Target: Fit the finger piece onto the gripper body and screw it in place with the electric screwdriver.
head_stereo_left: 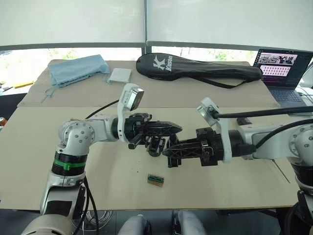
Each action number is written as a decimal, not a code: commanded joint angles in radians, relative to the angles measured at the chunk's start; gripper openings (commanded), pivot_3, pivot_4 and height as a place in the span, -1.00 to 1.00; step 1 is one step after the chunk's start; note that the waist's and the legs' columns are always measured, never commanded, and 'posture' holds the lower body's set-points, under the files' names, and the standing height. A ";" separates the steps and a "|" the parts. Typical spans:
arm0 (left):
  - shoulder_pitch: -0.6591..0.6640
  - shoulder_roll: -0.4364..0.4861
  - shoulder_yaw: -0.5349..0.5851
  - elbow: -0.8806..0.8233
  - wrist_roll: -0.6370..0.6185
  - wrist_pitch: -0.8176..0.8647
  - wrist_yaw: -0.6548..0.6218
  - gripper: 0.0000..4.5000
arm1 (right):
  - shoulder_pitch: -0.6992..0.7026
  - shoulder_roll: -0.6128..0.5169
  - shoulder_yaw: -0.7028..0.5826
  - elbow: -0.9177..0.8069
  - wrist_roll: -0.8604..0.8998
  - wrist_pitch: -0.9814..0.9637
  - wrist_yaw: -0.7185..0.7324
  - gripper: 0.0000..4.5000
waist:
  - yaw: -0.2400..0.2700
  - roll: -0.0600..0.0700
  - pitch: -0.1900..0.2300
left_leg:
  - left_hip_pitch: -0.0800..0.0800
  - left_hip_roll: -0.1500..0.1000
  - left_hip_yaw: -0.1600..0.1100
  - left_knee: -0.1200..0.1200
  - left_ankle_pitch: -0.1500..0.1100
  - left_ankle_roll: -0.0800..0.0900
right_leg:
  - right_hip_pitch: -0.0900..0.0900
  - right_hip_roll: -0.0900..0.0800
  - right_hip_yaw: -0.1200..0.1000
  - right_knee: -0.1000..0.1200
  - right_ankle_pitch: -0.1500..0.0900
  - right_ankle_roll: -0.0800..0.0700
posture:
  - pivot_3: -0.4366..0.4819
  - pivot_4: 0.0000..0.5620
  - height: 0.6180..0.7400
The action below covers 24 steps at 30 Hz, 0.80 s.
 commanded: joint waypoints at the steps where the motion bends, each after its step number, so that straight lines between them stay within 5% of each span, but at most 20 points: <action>1: 0.005 0.005 0.043 -0.062 0.048 -0.103 -0.015 -0.38 | 0.008 -0.018 -0.045 -0.021 0.015 -0.029 0.040 -0.81 | 0.000 0.000 0.000 | 0.000 0.000 0.000 0.000 0.000 0.000 | 0.000 0.000 0.000 0.000 0.000 0.000 | -0.05 -0.47 1.00; 2: 0.010 -0.005 0.067 -0.063 0.061 -0.169 -0.052 -0.05 | 0.010 -0.021 -0.050 -0.019 0.009 -0.030 0.047 -0.81 | 0.000 0.000 0.000 | 0.000 0.000 0.000 0.000 0.000 0.000 | 0.000 0.000 0.000 0.000 0.000 0.000 | -0.05 -0.47 1.00; 7: 0.048 0.065 0.070 0.002 0.264 -0.441 -0.211 0.91 | 0.034 -0.019 -0.094 -0.029 -0.027 -0.055 0.090 -0.81 | 0.000 0.000 0.000 | 0.000 0.000 0.000 0.000 0.000 0.000 | 0.000 -0.001 -0.001 0.000 0.000 0.000 | -0.05 -0.47 1.00; 13: 0.125 0.170 0.059 0.235 0.544 -0.852 -0.403 1.00 | 0.102 0.009 -0.147 -0.078 -0.224 -0.094 0.164 -0.81 | 0.001 0.000 0.000 | 0.000 0.000 0.001 0.000 0.000 0.000 | 0.000 -0.001 -0.002 0.000 0.000 -0.001 | -0.05 -0.47 1.00; 17: 0.201 0.205 0.061 0.364 0.614 -1.016 -0.538 1.00 | 0.167 0.053 -0.182 -0.115 -0.423 -0.174 0.298 -0.81 | 0.002 -0.001 0.000 | -0.006 0.000 0.001 0.001 0.000 0.000 | -0.006 -0.001 -0.002 0.000 0.001 -0.001 | -0.05 -0.47 1.00; 24: 0.263 0.164 -0.025 0.559 0.780 -1.218 -0.567 1.00 | 0.295 0.078 -0.156 -0.139 -0.832 -0.412 0.586 -0.81 | 0.010 -0.001 0.000 | -0.012 -0.001 0.001 0.003 -0.001 0.005 | -0.011 -0.002 -0.004 0.000 0.002 0.000 | -0.05 -0.47 1.00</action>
